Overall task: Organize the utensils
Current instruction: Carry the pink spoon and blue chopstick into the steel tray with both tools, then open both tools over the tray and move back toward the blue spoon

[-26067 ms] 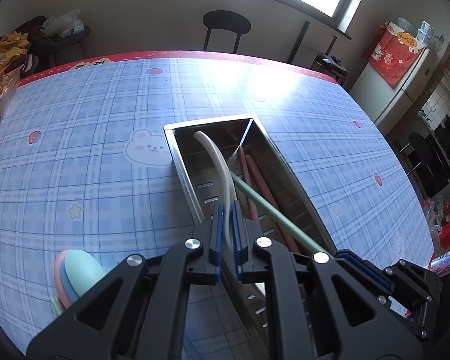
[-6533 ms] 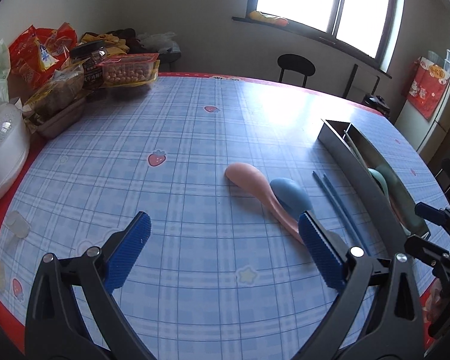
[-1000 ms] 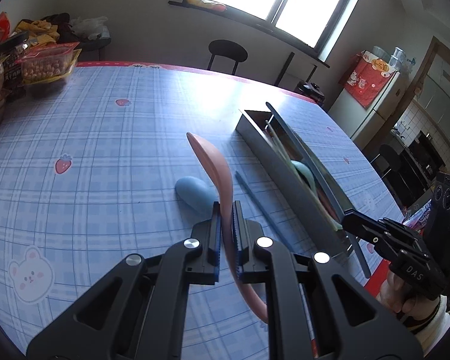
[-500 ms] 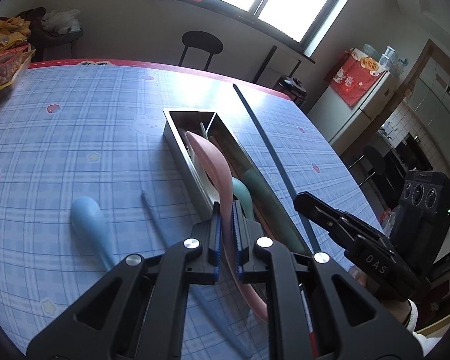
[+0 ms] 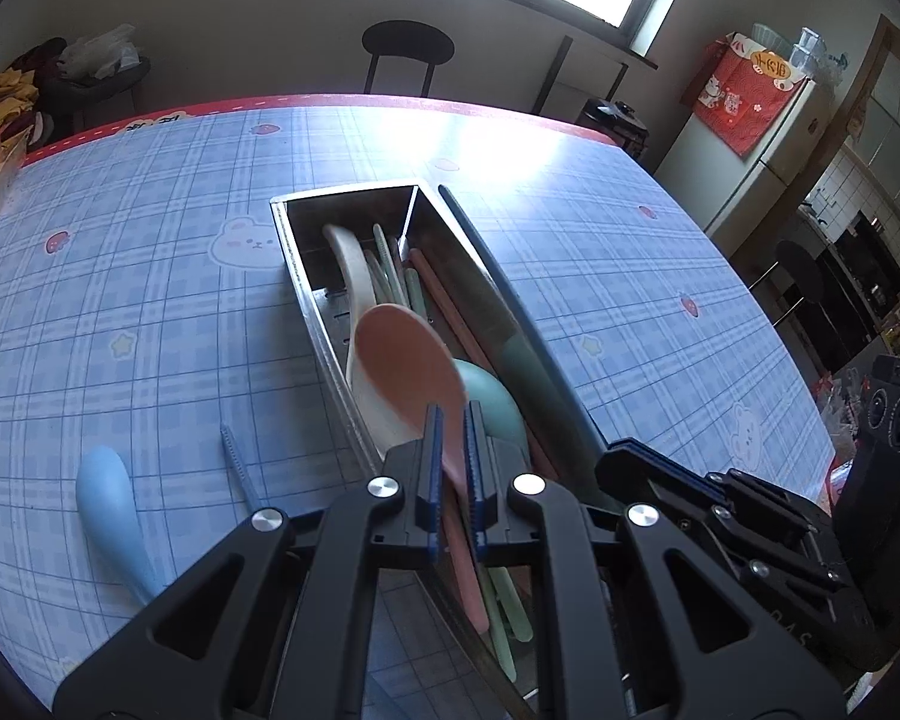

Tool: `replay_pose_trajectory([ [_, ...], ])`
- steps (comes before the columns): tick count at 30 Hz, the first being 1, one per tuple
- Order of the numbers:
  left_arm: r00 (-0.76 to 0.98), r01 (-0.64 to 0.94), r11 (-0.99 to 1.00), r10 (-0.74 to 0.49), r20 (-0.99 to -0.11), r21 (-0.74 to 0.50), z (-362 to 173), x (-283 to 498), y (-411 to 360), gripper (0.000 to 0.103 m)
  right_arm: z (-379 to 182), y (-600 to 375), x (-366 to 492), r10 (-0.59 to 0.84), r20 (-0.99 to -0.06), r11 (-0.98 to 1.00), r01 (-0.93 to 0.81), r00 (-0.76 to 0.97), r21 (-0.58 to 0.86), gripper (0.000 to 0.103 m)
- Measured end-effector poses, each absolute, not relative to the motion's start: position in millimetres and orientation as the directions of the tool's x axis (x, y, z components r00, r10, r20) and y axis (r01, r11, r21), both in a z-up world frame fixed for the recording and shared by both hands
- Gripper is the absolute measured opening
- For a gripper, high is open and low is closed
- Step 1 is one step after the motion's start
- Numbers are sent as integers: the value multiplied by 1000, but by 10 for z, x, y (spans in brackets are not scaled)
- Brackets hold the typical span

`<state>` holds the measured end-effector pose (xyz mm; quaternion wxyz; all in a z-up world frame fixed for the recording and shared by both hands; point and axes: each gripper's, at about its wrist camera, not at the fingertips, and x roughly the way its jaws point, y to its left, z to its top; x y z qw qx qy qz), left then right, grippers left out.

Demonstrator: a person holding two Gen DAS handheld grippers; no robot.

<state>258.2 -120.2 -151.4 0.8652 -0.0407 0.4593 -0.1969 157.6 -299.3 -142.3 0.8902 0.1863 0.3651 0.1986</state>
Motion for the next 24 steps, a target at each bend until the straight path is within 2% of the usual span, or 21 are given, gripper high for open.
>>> replay_pose_trajectory([
  [7, 514, 303, 924, -364, -777, -232, -1527, 2652, -1217, 11, -1466, -2940, 1629, 475, -592, 859, -197, 651, 473, 7],
  [14, 575, 306, 938, -319, -753, -164, -1385, 2535, -1054, 11, -1415, -2928, 1600, 476, -575, 860, -215, 665, 463, 8],
  [15, 590, 306, 940, -313, -744, -152, -1356, 2499, -1008, 11, -1394, -2929, 1572, 482, -564, 857, -226, 670, 464, 11],
  [19, 656, 288, 949, -291, -696, -124, -1273, 2276, -750, 14, -1245, -2845, 1402, 532, -489, 832, -318, 691, 455, 32],
  [22, 702, 241, 965, -246, -668, -102, -1273, 2072, -490, 20, -1131, -2665, 1246, 562, -449, 822, -411, 695, 394, 41],
  [24, 718, 211, 972, -223, -660, -99, -1292, 1943, -314, 21, -1103, -2528, 1157, 584, -443, 811, -467, 680, 353, 41],
])
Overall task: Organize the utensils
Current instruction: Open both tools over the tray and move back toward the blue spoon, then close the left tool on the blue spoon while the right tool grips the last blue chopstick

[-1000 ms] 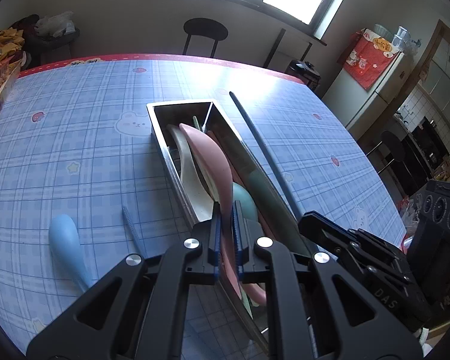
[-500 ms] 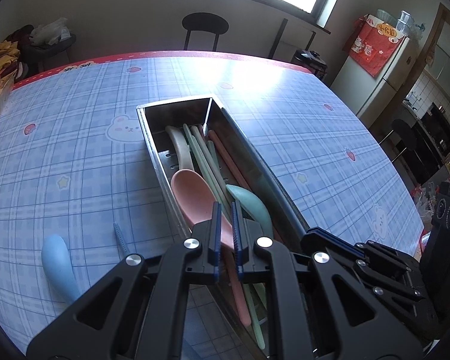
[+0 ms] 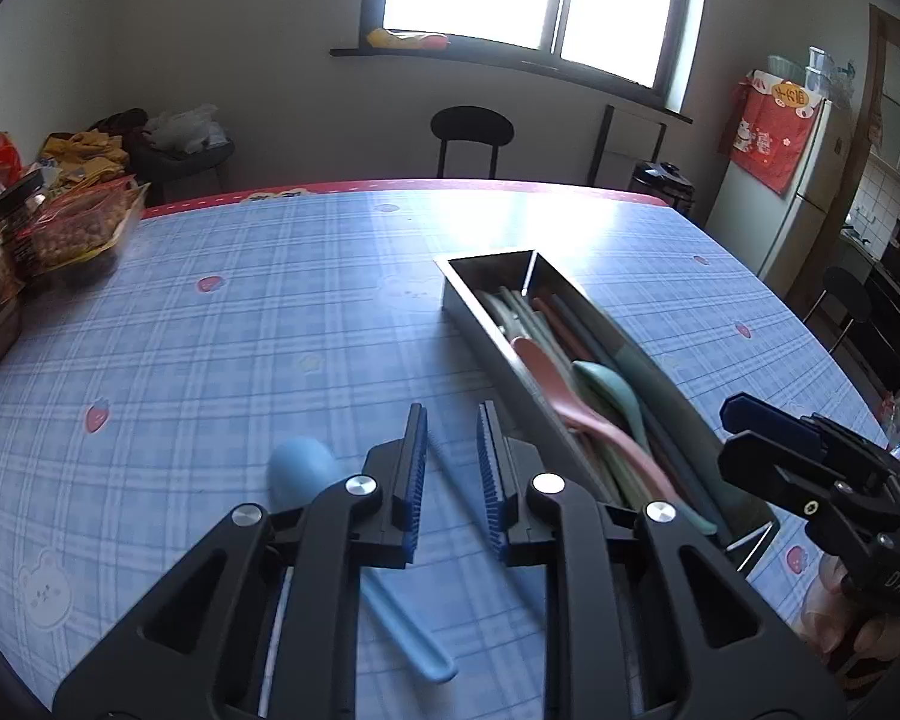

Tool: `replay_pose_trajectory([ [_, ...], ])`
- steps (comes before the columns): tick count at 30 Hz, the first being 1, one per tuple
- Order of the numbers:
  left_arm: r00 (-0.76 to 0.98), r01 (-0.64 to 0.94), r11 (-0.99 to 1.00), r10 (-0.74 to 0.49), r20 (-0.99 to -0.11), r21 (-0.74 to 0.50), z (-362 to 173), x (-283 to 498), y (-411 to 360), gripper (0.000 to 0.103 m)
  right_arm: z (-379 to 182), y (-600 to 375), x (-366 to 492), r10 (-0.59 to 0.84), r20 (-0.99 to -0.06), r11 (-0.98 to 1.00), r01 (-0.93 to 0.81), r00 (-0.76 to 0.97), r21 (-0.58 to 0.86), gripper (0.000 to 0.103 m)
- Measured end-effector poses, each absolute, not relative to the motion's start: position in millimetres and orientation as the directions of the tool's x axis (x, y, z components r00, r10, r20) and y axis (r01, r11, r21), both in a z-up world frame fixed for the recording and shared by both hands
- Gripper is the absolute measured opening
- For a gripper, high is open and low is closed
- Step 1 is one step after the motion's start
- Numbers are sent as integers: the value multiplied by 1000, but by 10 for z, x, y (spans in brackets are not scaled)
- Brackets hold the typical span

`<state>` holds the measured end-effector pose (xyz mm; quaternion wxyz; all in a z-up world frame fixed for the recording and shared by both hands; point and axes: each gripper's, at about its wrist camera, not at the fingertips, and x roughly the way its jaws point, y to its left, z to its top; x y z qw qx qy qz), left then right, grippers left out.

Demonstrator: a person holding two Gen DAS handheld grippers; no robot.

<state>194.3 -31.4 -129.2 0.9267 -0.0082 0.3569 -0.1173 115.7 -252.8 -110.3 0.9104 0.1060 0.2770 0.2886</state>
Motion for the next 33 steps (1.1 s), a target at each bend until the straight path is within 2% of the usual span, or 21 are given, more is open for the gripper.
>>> replay_pose_trajectory([
  [9, 740, 121, 988, -151, -655, -91, -1450, 1582, 284, 22, -1148, -2216, 1063, 596, -496, 798, -535, 632, 277, 40],
  [11, 738, 125, 987, -159, -656, -99, -1480, 1551, 355, 22, -1139, -2194, 1057, 581, -506, 808, -524, 637, 268, 35],
  [13, 739, 142, 986, -166, -653, -90, -1485, 1526, 383, 22, -1143, -2169, 1032, 569, -525, 818, -504, 633, 278, 21],
  [15, 738, 180, 981, -183, -649, -71, -1462, 1508, 400, 22, -1171, -2125, 1002, 564, -544, 822, -486, 621, 297, 15],
  [21, 749, 276, 961, -227, -623, -18, -1416, 1509, 453, 23, -1247, -1860, 875, 496, -618, 862, -428, 609, 271, 14],
  [23, 743, 279, 958, -254, -619, -58, -1450, 1532, 530, 27, -1278, -1782, 867, 465, -647, 880, -398, 604, 261, 14],
  [28, 707, 300, 936, -346, -617, -181, -1503, 1549, 674, 27, -1338, -1613, 856, 376, -705, 917, -351, 601, 189, 14],
  [33, 677, 273, 941, -337, -654, -203, -1590, 1575, 694, 27, -1375, -1513, 868, 289, -741, 946, -301, 606, 122, 14],
])
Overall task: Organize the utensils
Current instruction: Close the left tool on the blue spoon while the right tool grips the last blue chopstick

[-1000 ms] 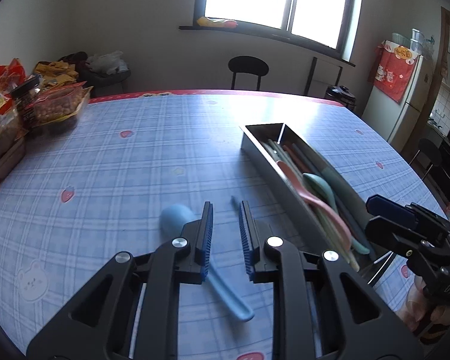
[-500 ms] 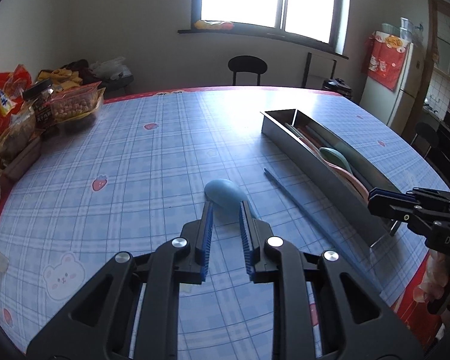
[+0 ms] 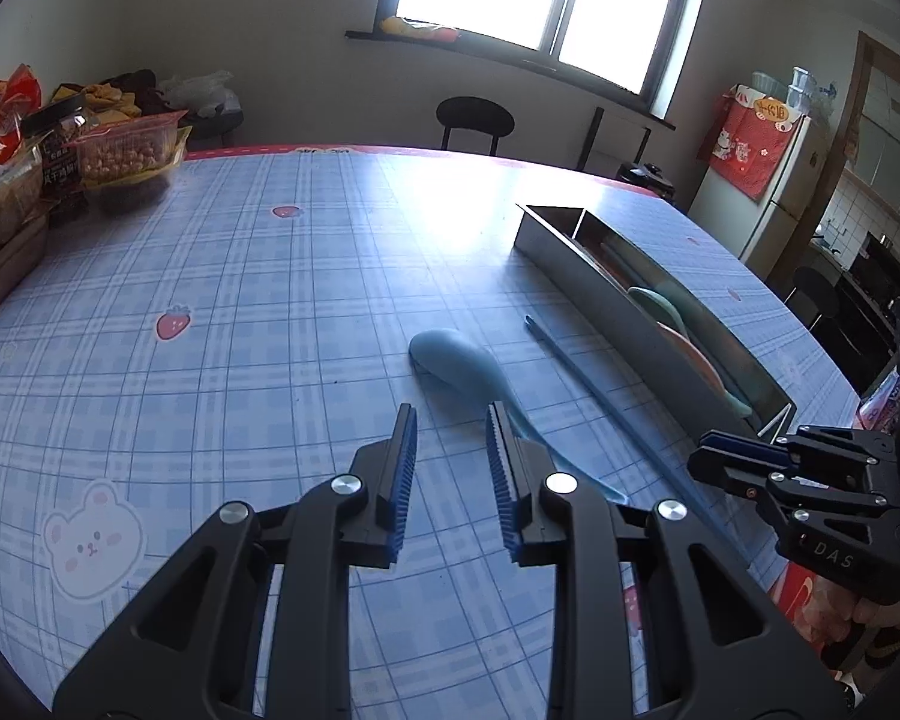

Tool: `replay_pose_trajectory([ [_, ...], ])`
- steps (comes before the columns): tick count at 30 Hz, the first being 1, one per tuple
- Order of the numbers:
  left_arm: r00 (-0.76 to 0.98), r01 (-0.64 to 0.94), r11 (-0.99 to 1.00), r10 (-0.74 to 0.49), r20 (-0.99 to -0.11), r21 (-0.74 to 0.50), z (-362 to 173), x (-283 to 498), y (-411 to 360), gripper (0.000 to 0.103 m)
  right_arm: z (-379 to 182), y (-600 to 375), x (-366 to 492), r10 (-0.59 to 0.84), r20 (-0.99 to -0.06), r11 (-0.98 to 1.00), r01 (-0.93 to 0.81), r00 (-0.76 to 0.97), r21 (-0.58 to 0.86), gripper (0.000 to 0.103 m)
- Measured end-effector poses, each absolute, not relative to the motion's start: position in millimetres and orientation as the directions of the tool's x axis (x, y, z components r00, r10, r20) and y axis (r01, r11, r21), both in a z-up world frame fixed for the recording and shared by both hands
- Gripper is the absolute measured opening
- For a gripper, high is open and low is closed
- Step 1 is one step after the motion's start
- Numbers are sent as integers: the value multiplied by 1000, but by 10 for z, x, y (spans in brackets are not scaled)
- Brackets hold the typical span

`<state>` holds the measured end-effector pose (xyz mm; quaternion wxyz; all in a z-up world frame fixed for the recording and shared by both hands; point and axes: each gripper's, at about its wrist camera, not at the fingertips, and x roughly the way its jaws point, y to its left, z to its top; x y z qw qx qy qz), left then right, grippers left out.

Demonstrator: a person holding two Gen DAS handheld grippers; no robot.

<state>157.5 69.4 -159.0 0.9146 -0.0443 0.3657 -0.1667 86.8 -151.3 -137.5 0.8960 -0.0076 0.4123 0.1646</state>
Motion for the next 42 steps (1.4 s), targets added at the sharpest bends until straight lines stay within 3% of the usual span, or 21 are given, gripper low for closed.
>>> replay_pose_trajectory([
  [16, 668, 239, 937, -350, -657, -256, -1597, 1572, 781, 29, -1524, -1258, 983, 104, -814, 965, -256, 572, -56, 16],
  [30, 658, 233, 935, -354, -665, -267, -1625, 1596, 789, 29, -1537, -1156, 987, 102, -826, 955, -287, 554, -74, 25],
  [33, 656, 232, 934, -356, -666, -270, -1630, 1595, 789, 29, -1530, -1152, 966, 111, -825, 952, -297, 555, -72, 23],
  [37, 657, 232, 934, -357, -665, -272, -1619, 1589, 779, 29, -1542, -1167, 932, 164, -828, 948, -318, 536, -18, 8],
  [42, 630, 238, 913, -405, -663, -331, -1617, 1617, 789, 29, -1557, -1180, 864, 186, -814, 941, -338, 550, -14, 7],
])
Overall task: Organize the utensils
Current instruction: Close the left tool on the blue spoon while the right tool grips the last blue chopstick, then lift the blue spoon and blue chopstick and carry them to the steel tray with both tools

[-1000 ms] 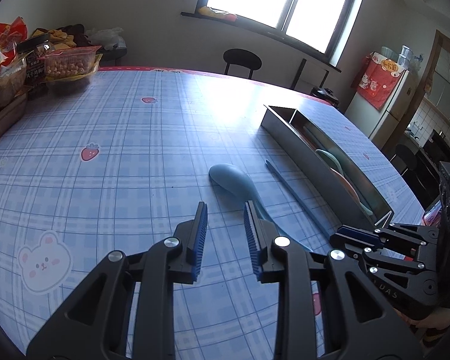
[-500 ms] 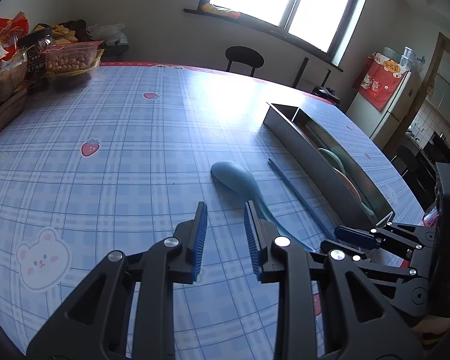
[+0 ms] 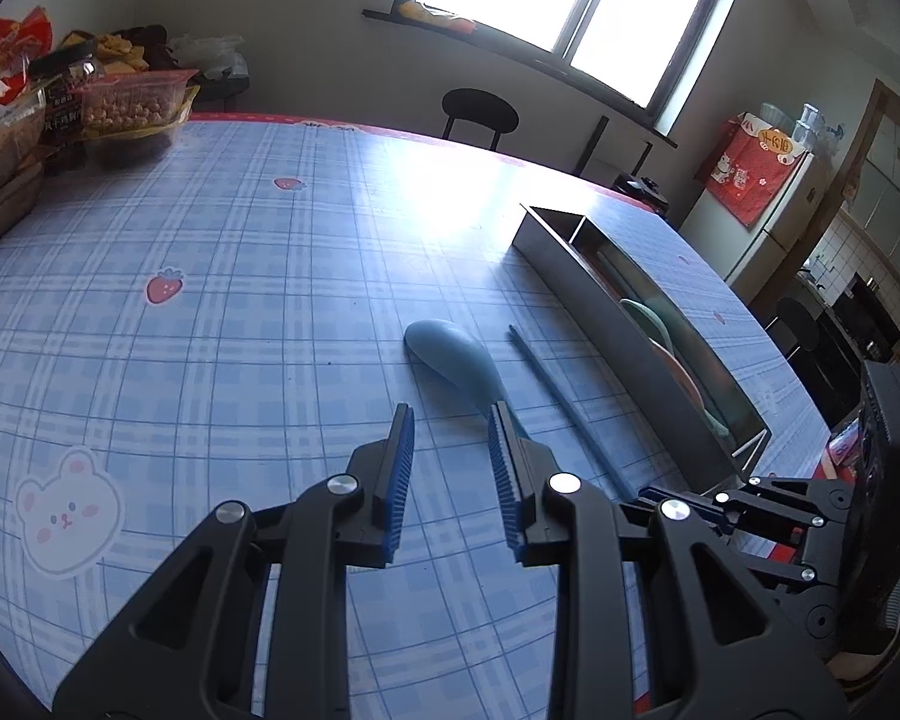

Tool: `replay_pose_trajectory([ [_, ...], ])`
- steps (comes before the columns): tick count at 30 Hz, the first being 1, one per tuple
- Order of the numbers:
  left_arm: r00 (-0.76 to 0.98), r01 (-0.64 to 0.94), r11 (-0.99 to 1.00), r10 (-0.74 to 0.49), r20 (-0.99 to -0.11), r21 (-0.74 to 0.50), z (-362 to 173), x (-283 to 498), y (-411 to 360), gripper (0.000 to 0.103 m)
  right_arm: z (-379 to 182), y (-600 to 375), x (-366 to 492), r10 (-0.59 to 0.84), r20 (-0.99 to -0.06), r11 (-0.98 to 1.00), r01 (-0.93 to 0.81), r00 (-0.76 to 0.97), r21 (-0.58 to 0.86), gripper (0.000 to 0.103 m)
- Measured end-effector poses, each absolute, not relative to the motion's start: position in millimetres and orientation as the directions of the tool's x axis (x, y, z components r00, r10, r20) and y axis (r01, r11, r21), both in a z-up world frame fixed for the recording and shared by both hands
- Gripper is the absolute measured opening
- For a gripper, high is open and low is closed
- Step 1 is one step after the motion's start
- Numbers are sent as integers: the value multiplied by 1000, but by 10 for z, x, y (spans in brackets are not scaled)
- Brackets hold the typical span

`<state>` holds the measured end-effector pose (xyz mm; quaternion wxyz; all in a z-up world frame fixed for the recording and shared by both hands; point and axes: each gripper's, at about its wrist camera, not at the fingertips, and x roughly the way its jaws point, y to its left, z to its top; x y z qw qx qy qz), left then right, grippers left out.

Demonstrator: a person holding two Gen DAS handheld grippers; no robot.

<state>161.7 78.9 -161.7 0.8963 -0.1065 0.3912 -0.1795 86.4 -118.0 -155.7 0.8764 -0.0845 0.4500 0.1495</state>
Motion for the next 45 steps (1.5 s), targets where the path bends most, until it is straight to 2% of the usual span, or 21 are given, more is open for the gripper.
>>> replay_pose_trajectory([
  [4, 587, 219, 902, -427, -688, -373, -1672, 1688, 769, 29, -1565, -1252, 816, 224, -800, 937, -347, 557, 20, 7],
  [13, 516, 172, 926, -375, -770, -336, -1856, 1922, 521, 30, -1584, -1324, 780, 274, -780, 929, -363, 563, 64, 7],
  [19, 512, 158, 948, -319, -798, -278, -1827, 2149, 278, 38, -1585, -1317, 781, 289, -779, 922, -382, 556, 69, 7],
  [24, 529, 163, 970, -242, -813, -183, -1824, 2234, 78, 40, -1587, -1350, 794, 308, -777, 919, -384, 549, 92, 7],
  [28, 540, 165, 975, -214, -814, -147, -1831, 2258, 55, 33, -1588, -1378, 808, 322, -775, 917, -383, 543, 113, 7],
  [31, 543, 178, 975, -209, -813, -132, -1838, 2261, 68, 19, -1586, -1380, 807, 325, -775, 916, -383, 542, 116, 7],
  [35, 535, 212, 966, -242, -809, -149, -1843, 2213, 86, 12, -1584, -1386, 807, 328, -775, 916, -382, 541, 122, 7],
  [38, 524, 269, 953, -269, -808, -142, -1843, 2121, 29, 11, -1582, -1391, 810, 332, -774, 916, -380, 539, 128, 7],
  [41, 523, 323, 943, -251, -815, -84, -1825, 1994, -14, 12, -1583, -1401, 814, 336, -774, 915, -381, 537, 134, 7],
  [45, 530, 323, 943, -245, -811, -74, -1812, 1866, 134, 12, -1581, -1403, 822, 338, -774, 913, -385, 536, 132, 8],
])
